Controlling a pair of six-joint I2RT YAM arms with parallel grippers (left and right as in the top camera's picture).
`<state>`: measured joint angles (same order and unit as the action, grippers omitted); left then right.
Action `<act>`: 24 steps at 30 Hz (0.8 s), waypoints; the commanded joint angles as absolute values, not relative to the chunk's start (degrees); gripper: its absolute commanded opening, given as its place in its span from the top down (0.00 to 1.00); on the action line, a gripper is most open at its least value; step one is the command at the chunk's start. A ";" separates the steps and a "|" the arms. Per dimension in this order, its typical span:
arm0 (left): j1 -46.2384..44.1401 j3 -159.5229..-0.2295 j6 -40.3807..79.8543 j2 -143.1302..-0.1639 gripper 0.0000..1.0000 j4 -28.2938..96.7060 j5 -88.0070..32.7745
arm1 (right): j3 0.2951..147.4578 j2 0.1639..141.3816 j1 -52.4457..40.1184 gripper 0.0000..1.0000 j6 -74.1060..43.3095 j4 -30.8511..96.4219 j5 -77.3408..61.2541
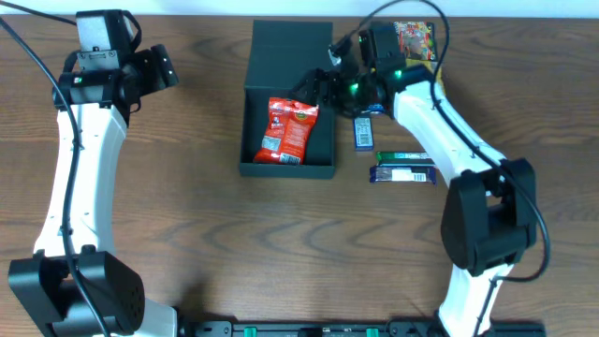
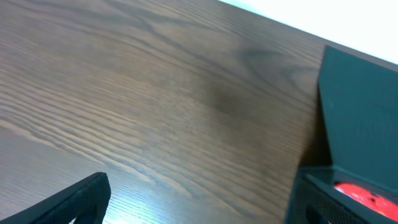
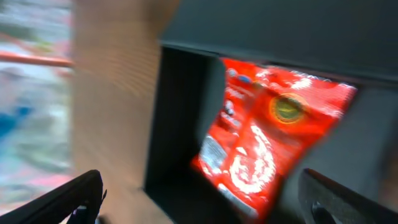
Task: Pack container
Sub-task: 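Open the right gripper and push the red bag down inside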
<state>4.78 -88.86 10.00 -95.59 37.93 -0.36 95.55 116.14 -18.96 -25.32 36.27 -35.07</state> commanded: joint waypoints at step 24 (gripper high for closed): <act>1.85 -90.15 12.34 -116.90 0.94 43.72 -29.02 | 98.02 121.12 -28.21 0.99 -15.62 45.32 -7.40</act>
